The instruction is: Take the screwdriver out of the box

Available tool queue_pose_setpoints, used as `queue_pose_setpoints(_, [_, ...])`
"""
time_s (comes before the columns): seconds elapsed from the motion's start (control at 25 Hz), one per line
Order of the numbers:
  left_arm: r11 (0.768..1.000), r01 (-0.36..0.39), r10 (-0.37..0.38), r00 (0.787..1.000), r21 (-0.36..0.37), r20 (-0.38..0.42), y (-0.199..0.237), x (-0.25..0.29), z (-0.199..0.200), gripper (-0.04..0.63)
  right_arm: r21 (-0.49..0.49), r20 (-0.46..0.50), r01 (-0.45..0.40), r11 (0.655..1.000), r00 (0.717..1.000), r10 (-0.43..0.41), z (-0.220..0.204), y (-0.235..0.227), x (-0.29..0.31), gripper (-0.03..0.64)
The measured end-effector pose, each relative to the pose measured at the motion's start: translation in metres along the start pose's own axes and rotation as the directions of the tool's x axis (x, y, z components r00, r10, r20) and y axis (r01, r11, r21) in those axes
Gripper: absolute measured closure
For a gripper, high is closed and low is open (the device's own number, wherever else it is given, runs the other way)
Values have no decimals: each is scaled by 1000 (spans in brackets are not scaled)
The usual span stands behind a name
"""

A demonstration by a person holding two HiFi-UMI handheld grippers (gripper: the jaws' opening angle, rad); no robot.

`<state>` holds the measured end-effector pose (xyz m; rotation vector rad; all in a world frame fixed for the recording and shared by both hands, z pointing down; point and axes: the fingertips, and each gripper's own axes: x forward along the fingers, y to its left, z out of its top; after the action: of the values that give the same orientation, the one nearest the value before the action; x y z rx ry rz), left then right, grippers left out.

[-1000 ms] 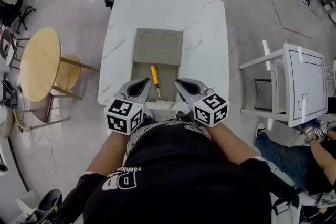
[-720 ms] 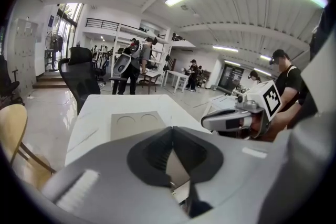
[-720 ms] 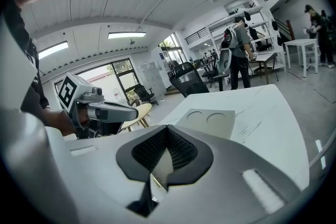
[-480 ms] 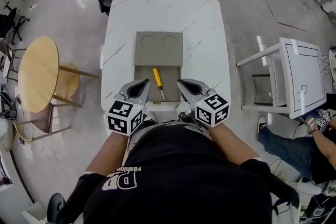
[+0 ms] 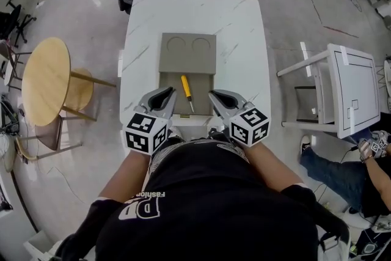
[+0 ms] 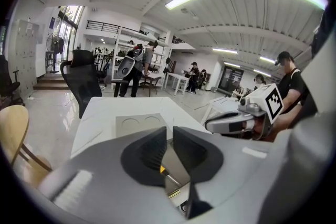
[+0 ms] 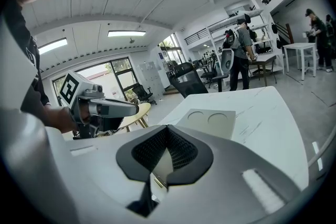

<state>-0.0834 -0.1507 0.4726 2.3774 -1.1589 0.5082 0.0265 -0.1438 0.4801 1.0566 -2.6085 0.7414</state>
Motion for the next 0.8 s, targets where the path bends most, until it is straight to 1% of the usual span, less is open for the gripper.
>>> queue_pose_setpoints(0.24, [1000,-6,6,1000,-11,5,-1,-2,-2,534,-3,-1,-6,1000,1000,6,-2,0,-3,615])
queue_pose_setpoints(0.44, [1000,-15,15,1000,-18,-11,-4,0,-8,532,-1,-4,-13,1000,1000,13,-3,-1,-5,615])
queue_pose_setpoints(0.48, [1000,-18,18,1000,-21,-17,-4,1,-9,528,-1,-5,-14,1000,1000,14,-3,-1,-6,615])
queue_pose_setpoints(0.6, [999,-33,31,999,-33,-40,-3,7,-16,477,-4,-7,-17,1000,1000,17,-4,-3,-10,615])
queue_pose_setpoints(0.8, [994,-57,47,993,-94,-108,6,27,-39,477,0,-13,-11,1000,1000,11,-5,-15,-15,615])
